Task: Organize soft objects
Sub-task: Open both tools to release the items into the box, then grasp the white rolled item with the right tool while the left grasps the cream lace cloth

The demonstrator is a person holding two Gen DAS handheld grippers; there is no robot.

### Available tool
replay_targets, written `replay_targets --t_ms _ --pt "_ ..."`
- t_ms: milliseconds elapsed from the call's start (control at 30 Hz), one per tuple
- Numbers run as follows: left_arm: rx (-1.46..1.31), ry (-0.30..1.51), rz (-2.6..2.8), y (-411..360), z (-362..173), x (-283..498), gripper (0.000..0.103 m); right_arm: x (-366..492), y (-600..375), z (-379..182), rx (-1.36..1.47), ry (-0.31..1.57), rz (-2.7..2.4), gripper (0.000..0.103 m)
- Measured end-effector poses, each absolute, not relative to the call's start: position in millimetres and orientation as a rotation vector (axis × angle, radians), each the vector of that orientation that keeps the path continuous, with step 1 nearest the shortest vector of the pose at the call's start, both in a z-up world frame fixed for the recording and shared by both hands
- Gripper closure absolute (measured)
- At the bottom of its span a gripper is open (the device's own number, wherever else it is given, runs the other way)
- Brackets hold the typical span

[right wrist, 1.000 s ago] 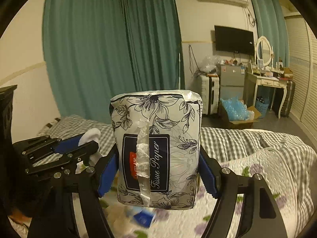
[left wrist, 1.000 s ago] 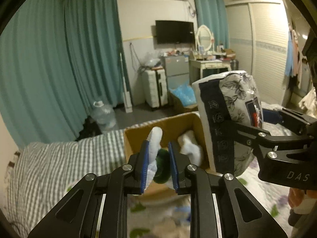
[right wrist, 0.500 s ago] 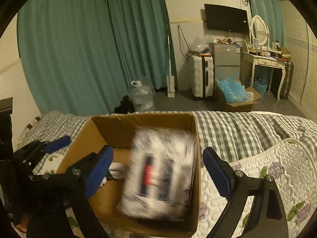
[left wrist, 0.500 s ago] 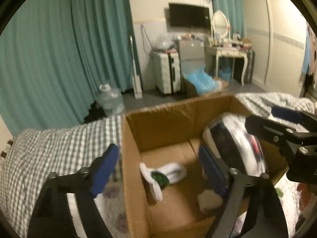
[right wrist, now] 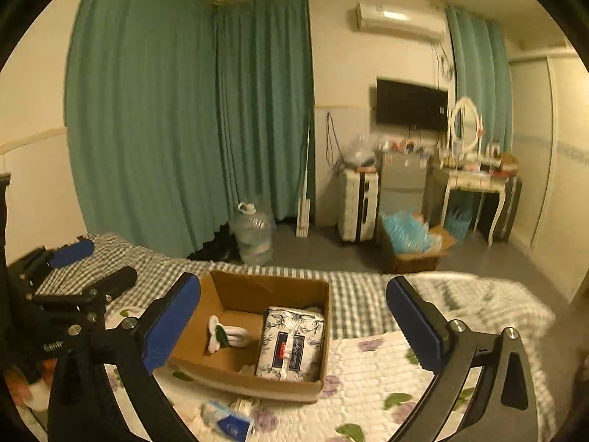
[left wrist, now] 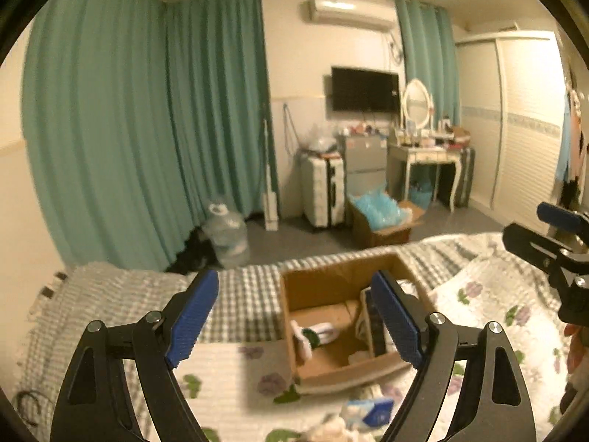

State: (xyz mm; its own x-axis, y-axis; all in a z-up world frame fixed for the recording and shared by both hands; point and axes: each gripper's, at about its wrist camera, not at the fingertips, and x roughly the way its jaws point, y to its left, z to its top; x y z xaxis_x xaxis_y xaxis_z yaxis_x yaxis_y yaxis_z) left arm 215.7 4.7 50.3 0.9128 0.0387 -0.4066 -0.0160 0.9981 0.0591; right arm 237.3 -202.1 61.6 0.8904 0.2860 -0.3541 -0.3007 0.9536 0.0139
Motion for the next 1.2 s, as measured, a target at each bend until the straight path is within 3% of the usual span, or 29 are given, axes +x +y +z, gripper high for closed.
replay_targets --t_ms 33,233,500,800,1200 --pt "0.055 0.41 0.035 6.2 60.5 203.8 0.011 222.3 -202.8 72.6 -0.05 0.347 0.307 0.001" --pt "0.044 0.316 0.053 19.0 103.6 123.9 0.01 146.8 -202.5 109.5 -0.089 0.313 0.315 0.001" --pt "0.125 0.272 0.094 33.6 98.3 48.2 0.01 86.4 -189.3 76.9 -0.121 0.374 0.359 0.001" --pt "0.153 0.387 0.026 44.2 4.9 46.5 0.01 85.9 -156.4 -23.5 -0.086 0.509 0.362 0.001" --pt "0.15 0.684 -0.094 48.6 -147.3 99.3 0.011 145.6 -125.8 -181.2 -0.039 0.871 0.361 0.005"
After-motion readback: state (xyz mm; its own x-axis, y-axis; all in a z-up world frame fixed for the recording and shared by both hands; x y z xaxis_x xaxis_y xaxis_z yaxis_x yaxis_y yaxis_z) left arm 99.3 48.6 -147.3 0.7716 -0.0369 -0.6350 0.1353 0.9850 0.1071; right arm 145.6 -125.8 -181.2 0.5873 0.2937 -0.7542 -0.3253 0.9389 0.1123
